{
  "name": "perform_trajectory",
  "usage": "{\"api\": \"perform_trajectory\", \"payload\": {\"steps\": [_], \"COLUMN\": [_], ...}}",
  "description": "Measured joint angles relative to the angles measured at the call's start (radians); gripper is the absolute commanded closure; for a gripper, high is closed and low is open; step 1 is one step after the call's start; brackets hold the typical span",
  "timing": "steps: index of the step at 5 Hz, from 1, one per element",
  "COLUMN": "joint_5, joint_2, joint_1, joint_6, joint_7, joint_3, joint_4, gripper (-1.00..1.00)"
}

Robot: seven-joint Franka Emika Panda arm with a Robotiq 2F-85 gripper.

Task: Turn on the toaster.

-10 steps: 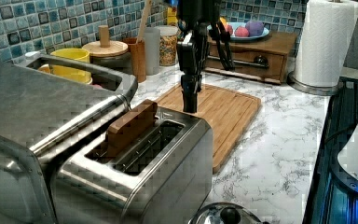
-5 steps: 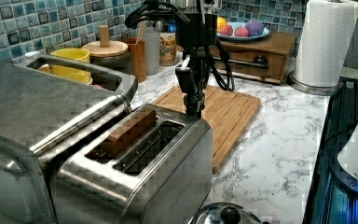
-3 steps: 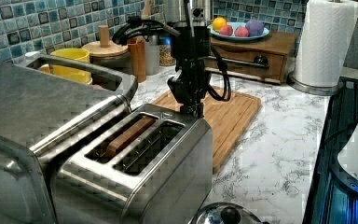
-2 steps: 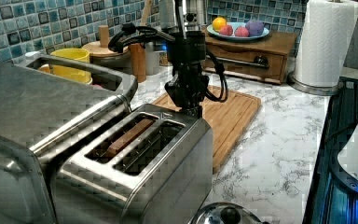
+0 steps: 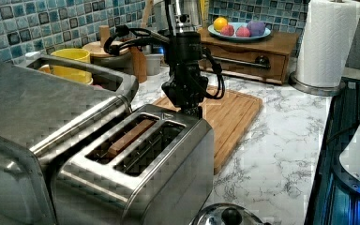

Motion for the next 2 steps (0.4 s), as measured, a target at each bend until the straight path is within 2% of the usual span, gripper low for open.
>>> {"api": "perform_trajectory", "payload": {"steps": [2], "joint_5": [0.002], "joint_2": [0.008], "joint_1": [-0.001], "joint_6": [0.0], "joint_7": [0.0], "joint_3": [-0.005], "joint_4": [0.002], "gripper": [1.0]}}
